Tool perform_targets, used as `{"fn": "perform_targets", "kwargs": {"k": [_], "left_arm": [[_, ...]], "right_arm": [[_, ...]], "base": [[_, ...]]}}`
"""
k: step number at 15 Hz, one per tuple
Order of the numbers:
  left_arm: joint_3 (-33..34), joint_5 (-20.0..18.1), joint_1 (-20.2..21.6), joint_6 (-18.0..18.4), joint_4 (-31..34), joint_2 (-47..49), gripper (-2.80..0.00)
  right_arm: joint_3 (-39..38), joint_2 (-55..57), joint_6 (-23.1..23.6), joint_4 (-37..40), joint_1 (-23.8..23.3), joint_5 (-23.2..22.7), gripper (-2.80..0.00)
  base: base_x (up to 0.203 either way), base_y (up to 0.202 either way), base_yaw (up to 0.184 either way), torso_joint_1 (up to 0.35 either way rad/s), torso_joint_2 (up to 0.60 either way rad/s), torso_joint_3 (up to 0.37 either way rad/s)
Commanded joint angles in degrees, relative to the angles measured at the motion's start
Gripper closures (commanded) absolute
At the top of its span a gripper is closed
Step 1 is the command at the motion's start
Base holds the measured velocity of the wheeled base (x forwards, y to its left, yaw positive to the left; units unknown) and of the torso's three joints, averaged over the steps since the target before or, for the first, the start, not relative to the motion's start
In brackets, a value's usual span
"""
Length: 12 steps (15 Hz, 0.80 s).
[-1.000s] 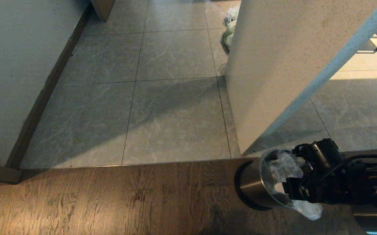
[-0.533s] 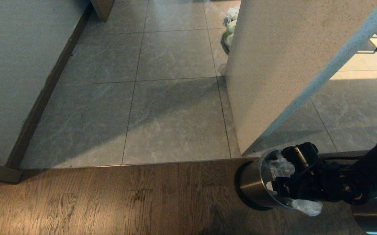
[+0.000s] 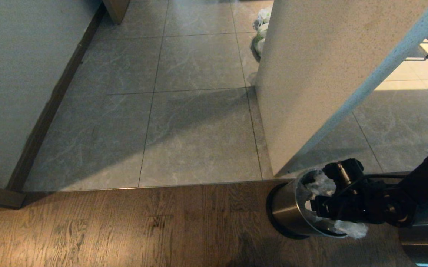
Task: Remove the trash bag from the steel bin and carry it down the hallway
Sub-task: Pick up the trash bag
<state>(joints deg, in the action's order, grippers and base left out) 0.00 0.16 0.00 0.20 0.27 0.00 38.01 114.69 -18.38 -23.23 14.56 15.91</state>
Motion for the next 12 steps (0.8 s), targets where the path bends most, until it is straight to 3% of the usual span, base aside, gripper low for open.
{"fn": "perform_targets", "kwargs": {"k": [1, 12], "left_arm": [[0.0, 0.0, 0.0, 0.0, 0.0, 0.0, 0.0], [0.0, 0.0, 0.0, 0.0, 0.0, 0.0, 0.0]], "right_arm": [[0.7, 2.6, -0.1, -2.4, -0.4, 0.6, -2.8], [6.5, 13.5, -0.2, -9.1, -1.0, 0.9, -2.8]], "base": [[0.0, 0.0, 0.0, 0.0, 0.0, 0.0], [0.0, 0.0, 0.0, 0.0, 0.0, 0.0]]}}
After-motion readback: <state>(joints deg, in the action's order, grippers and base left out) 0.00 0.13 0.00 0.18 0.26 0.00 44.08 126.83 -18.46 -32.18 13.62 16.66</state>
